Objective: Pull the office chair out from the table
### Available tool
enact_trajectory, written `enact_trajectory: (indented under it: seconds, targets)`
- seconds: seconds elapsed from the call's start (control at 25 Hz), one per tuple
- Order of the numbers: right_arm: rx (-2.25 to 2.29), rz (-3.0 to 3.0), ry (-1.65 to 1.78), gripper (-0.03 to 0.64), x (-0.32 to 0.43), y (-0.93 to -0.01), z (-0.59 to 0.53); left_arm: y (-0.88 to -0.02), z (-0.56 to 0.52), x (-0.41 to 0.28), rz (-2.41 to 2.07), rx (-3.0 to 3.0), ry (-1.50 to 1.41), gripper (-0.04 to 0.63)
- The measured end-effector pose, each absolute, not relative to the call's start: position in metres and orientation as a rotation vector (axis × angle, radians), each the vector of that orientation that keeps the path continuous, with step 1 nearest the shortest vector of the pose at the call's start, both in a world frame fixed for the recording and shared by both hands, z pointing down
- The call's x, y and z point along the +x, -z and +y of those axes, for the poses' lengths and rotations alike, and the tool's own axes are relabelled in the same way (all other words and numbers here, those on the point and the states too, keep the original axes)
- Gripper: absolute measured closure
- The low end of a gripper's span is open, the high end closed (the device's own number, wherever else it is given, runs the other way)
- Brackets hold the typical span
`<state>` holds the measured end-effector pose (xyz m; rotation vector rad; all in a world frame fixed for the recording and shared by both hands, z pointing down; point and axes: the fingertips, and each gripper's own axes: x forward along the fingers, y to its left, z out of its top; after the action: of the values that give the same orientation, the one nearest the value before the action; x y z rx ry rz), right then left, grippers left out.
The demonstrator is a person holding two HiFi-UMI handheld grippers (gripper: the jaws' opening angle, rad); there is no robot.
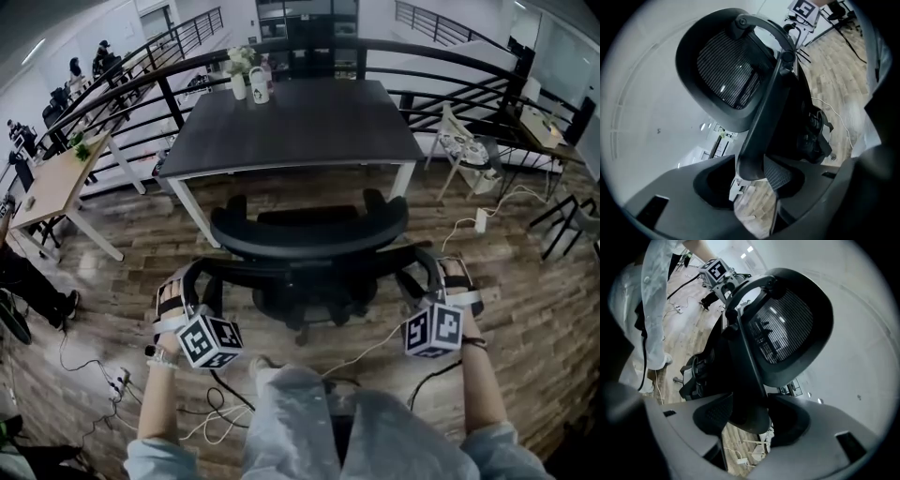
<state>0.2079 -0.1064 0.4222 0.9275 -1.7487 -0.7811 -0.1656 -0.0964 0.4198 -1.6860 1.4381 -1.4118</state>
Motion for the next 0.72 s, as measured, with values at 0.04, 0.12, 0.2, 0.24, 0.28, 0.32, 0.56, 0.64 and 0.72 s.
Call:
enact_trajectory:
  seconds: [0.04, 0.12, 0.2, 0.24, 0.28, 0.32, 0.56, 0.64, 0.72]
  targets:
    - [0.941, -1.777, 0.759, 0.371, 0.207, -0.421, -0.102, -0.415, -0.093, -0.167, 1.468, -1.696, 1.393, 0.401]
    - [0.975, -1.845, 0.707, 0.385, 0.204, -0.416, -0.094, -0.406, -0.087, -0.168, 1.526, -1.72, 1.354, 0.431]
    - [1.006, -1.918, 0.665, 0.4, 0.198, -0.411, -0.087, -0.397, -0.082, -0.165, 1.578, -1.763, 1.32, 0.471]
    - [1.019, -1.954, 0.649, 0.411, 0.195, -0.409, -0.084, -0.393, -0.079, -0.162, 1.606, -1.796, 1.294, 0.477]
    - [1.033, -1.989, 0.633, 0.413, 0.192, -0.406, -0.081, -0.389, -0.076, -0.158, 1.635, -1.833, 1.259, 0.477]
    - [1.051, -2.023, 0.614, 0.413, 0.188, -0.404, -0.078, -0.386, -0.073, -0.154, 1.669, -1.871, 1.214, 0.477]
    - [1.204, -2.226, 0.444, 0.489, 0.171, -0.38, -0.067, -0.37, -0.064, -0.133, 1.873, -2.027, 0.932, 0.571]
    - [1.245, -2.298, 0.38, 0.505, 0.166, -0.372, -0.062, -0.364, -0.062, -0.125, 1.891, -2.045, 0.877, 0.584]
    - [1.279, -2.355, 0.324, 0.509, 0.161, -0.365, -0.059, -0.356, -0.058, -0.117, 1.89, -2.077, 0.835, 0.584]
